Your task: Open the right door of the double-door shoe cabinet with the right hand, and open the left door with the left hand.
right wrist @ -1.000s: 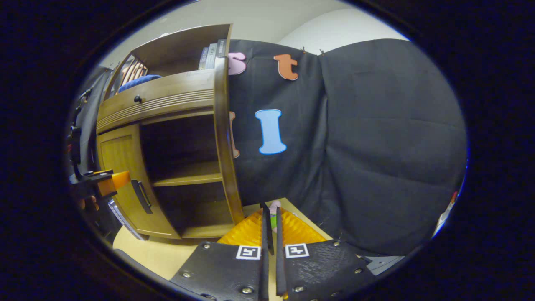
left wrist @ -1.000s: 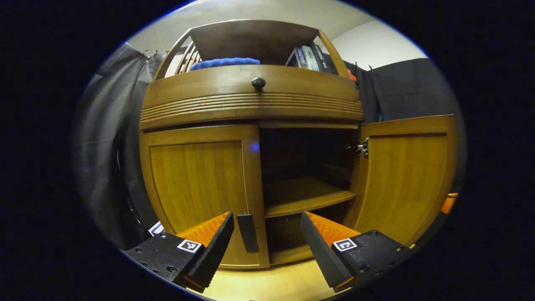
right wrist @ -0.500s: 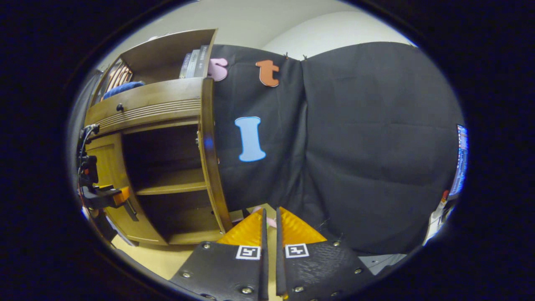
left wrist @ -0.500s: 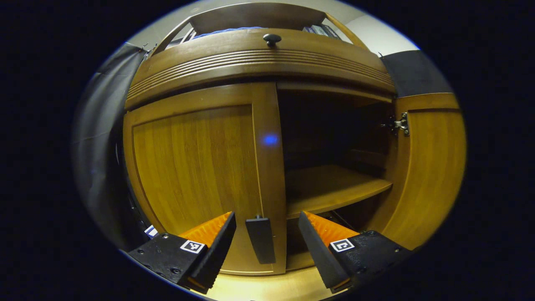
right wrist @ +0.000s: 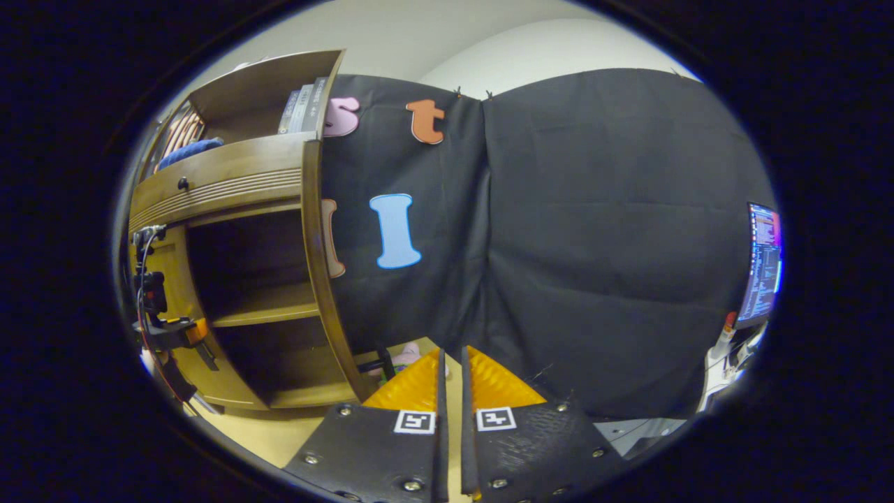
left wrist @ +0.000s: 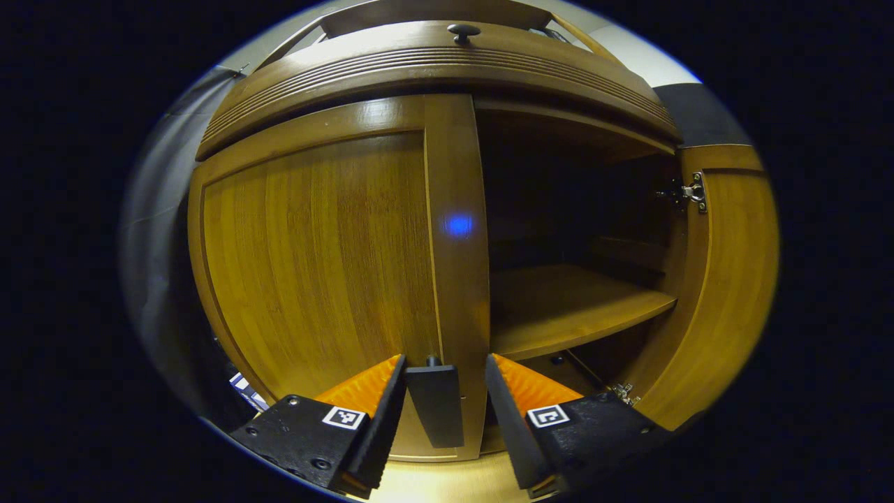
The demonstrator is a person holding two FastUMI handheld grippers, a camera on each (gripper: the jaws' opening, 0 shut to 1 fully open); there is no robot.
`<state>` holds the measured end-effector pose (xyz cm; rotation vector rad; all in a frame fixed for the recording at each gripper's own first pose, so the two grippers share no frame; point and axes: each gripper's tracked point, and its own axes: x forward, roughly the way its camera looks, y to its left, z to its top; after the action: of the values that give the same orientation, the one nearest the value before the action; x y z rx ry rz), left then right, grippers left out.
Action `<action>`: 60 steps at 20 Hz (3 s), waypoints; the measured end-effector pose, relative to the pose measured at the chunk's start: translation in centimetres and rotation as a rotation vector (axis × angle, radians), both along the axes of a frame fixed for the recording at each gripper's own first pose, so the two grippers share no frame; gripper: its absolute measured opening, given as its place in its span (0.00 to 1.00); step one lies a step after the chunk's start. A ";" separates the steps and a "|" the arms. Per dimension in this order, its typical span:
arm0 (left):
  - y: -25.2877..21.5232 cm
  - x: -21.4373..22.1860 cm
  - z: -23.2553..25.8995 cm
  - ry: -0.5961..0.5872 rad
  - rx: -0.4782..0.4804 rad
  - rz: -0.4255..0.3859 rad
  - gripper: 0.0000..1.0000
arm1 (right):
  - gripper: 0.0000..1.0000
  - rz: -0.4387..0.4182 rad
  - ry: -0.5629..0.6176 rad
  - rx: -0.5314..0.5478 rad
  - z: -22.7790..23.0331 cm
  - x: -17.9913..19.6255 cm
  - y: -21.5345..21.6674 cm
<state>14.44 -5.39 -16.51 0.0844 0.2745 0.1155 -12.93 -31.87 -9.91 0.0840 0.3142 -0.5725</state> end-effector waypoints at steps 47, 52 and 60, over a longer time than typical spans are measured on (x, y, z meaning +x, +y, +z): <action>5.4 -19.0 2.1 0.027 -0.081 0.124 0.25 | 0.07 0.460 0.036 0.125 -0.8 -0.8 12.3; 7.6 -21.4 2.4 0.024 -0.079 0.176 0.21 | 0.07 0.566 0.056 0.143 -1.5 0.3 15.5; 11.1 -24.0 1.6 0.042 -0.111 0.290 0.21 | 0.07 0.691 0.056 0.170 -1.9 2.5 19.6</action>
<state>-9.60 5.75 -14.91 -0.0641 0.3335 0.3863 -10.40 -12.30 -11.85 0.1159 0.4195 0.1379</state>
